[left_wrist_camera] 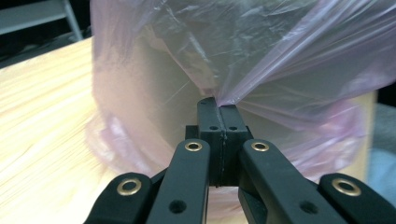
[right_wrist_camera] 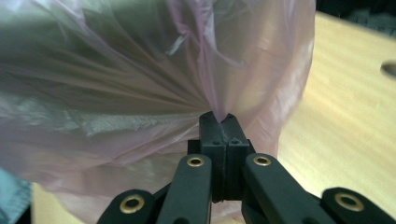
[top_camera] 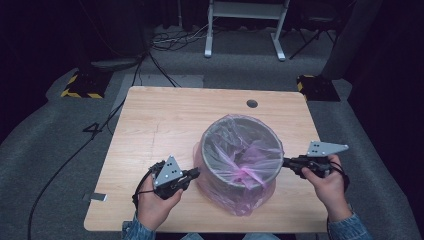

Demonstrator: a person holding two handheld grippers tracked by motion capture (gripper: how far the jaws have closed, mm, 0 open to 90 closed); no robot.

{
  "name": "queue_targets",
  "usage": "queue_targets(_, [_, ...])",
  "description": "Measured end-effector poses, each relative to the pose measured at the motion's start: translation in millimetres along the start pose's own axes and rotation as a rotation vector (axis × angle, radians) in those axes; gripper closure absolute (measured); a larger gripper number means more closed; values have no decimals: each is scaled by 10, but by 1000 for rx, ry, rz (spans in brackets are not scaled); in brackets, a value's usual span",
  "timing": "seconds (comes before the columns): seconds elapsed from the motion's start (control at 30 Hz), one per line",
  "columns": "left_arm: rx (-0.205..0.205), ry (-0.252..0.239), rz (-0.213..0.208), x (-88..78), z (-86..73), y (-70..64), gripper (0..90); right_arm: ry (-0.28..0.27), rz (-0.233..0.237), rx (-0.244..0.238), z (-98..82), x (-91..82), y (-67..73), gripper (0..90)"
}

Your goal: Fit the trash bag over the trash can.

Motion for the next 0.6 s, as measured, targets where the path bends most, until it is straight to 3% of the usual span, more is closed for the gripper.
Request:
queue_targets(0.2, [-79, 62, 42, 191, -198, 300, 900, 77, -6, 47, -155, 295, -166, 900])
queue_targets(0.3, [-92, 108, 61, 288, -292, 364, 900, 117, 1, 72, -248, 412, -223, 900])
queue_targets(0.4, [-117, 116, 35, 356, -391, 371, 900, 175, 13, 76, -391, 526, -215, 900])
queue_targets(0.47, [-132, 123, 20, 331, -426, 364, 900, 174, 10, 81, -432, 500, -207, 900])
queue_targets(0.5, [-132, 105, 9, 298, -433, 350, 900, 175, 2, 85, -446, 462, -207, 900])
queue_targets(0.53, [-134, 81, 11, 248, -433, 336, 796, 172, 12, 97, -459, 422, -204, 900])
queue_targets(0.6, [-134, 34, 6, 156, -426, 305, 549, 183, 11, 119, -479, 324, -186, 648])
Point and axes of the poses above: each handheld gripper's, and its own axes: x roughly forward along the jaws, z roughly out of its top, y roughly to its left, the point moved 3 cm from there along x, roughly forward along the jaws, and after that the axes turned 8 degrees about y, right-handed, at the moved point
